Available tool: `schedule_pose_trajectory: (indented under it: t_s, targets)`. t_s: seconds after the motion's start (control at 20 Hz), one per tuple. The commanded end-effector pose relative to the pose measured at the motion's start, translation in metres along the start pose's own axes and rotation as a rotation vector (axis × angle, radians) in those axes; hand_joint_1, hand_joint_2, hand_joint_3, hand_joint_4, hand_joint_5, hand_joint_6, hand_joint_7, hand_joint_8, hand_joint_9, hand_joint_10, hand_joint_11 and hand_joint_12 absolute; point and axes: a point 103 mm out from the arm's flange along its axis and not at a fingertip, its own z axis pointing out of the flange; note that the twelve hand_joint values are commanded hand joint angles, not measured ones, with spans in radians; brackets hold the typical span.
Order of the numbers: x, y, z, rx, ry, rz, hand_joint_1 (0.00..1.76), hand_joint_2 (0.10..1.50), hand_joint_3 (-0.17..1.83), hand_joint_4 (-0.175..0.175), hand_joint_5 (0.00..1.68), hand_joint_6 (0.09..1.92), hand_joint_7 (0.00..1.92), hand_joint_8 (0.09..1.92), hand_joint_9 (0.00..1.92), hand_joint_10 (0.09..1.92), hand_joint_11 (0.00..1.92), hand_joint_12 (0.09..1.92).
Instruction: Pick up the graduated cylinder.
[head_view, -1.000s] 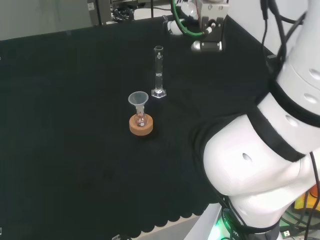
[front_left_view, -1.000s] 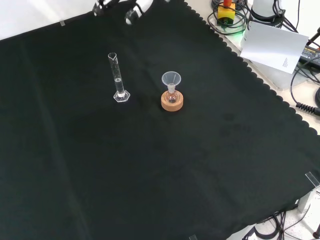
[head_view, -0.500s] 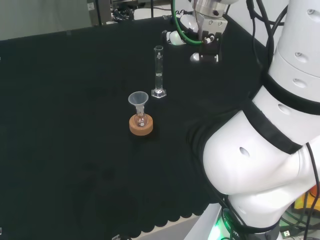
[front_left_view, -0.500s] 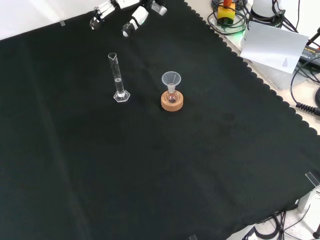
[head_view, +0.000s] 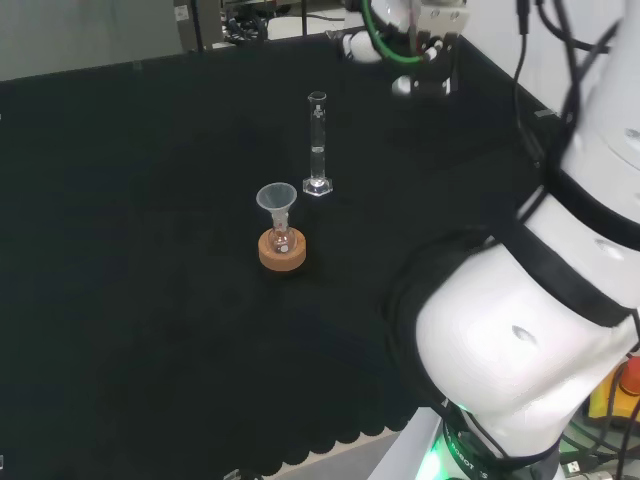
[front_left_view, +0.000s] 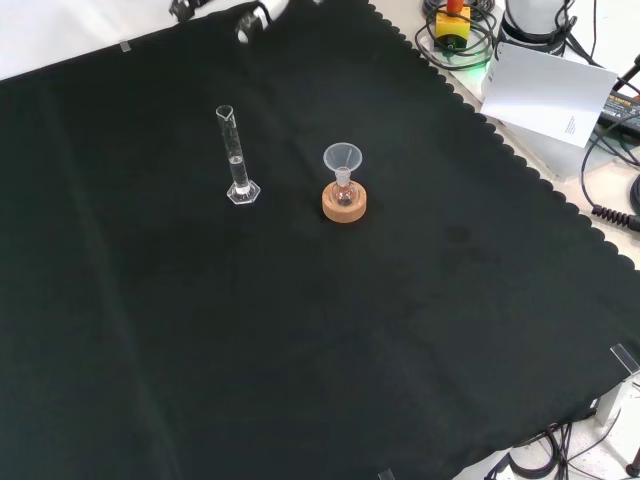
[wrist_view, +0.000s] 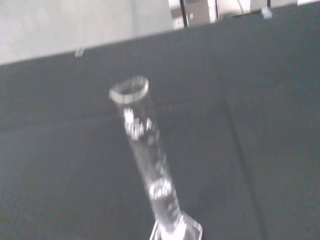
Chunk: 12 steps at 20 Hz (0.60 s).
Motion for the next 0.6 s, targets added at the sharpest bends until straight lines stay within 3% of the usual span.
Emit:
schedule_pose_trajectory:
  t_s: [0.05, 0.25, 0.6]
  targets:
    - [-0.005, -0.009, 0.115, 0.15, 0.23, -0.027, 0.55, 1.13, -0.1, -0.051, 0.37, 0.09, 0.17, 0.68, 0.36, 0.69, 0.11, 1.39]
    - [-0.006, -0.008, 0.121, 0.156, 0.239, -0.02, 0.57, 1.12, -0.11, -0.051, 0.37, 0.09, 0.18, 0.68, 0.36, 0.68, 0.11, 1.39]
    - [-0.014, -0.01, 0.131, 0.151, 0.355, -0.065, 0.72, 1.08, -0.16, -0.057, 0.44, 0.09, 0.23, 0.69, 0.42, 0.67, 0.17, 1.38]
